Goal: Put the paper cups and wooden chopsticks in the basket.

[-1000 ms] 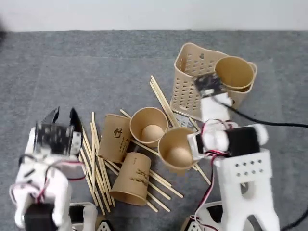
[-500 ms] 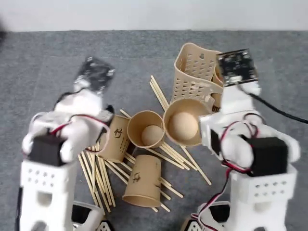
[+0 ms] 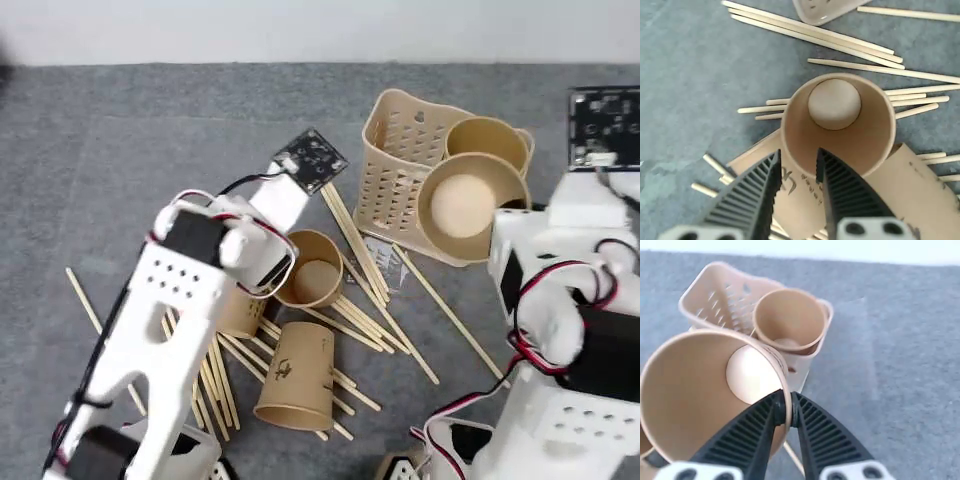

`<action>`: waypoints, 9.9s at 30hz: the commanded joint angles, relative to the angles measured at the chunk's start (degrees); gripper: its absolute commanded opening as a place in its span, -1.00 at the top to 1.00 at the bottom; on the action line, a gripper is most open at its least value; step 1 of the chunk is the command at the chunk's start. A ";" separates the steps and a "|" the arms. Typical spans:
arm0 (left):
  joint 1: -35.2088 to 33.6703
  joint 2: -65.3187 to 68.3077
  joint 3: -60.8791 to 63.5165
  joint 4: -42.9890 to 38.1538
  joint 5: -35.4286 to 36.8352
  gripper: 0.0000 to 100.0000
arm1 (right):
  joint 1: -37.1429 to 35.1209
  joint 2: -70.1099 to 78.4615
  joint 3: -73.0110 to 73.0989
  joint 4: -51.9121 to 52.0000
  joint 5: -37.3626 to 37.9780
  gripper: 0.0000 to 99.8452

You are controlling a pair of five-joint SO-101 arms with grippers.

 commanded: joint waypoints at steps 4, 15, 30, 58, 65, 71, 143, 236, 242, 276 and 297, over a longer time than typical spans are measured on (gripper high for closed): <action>-2.11 7.65 -2.59 -6.33 -0.62 0.76 | 0.92 -1.19 -2.55 -5.49 0.18 0.98; -1.32 14.86 -2.51 -7.38 -0.79 0.77 | 1.71 0.48 -2.29 -12.62 0.09 0.98; -1.23 11.69 -4.44 -7.47 -2.73 0.98 | 5.14 19.56 -2.55 -24.22 -3.16 0.98; 0.88 -22.15 -10.33 -7.30 6.33 0.98 | 3.82 23.78 -8.88 -17.54 -6.77 0.36; 0.88 -22.42 -10.33 -7.12 6.42 0.98 | 0.04 26.15 -8.88 -26.42 -7.21 0.36; 0.88 -22.42 -10.33 -6.59 6.42 0.98 | -1.10 28.88 -8.88 -30.29 -7.21 0.36; 20.75 21.71 -29.93 -46.86 30.33 0.61 | 33.45 8.75 21.80 -9.19 1.76 0.36; -17.32 21.45 -96.31 18.90 22.42 0.98 | -3.47 4.62 21.45 -43.12 1.85 0.98; -24.44 10.37 -76.70 18.73 22.15 0.98 | -9.19 0.92 21.45 -28.09 1.85 0.98; -53.10 -3.52 -20.62 0.35 12.22 0.98 | -63.96 -9.36 33.32 8.31 4.31 0.55; -58.11 -3.52 2.33 -18.20 11.08 0.98 | -83.03 -11.38 46.42 -1.63 -2.64 0.25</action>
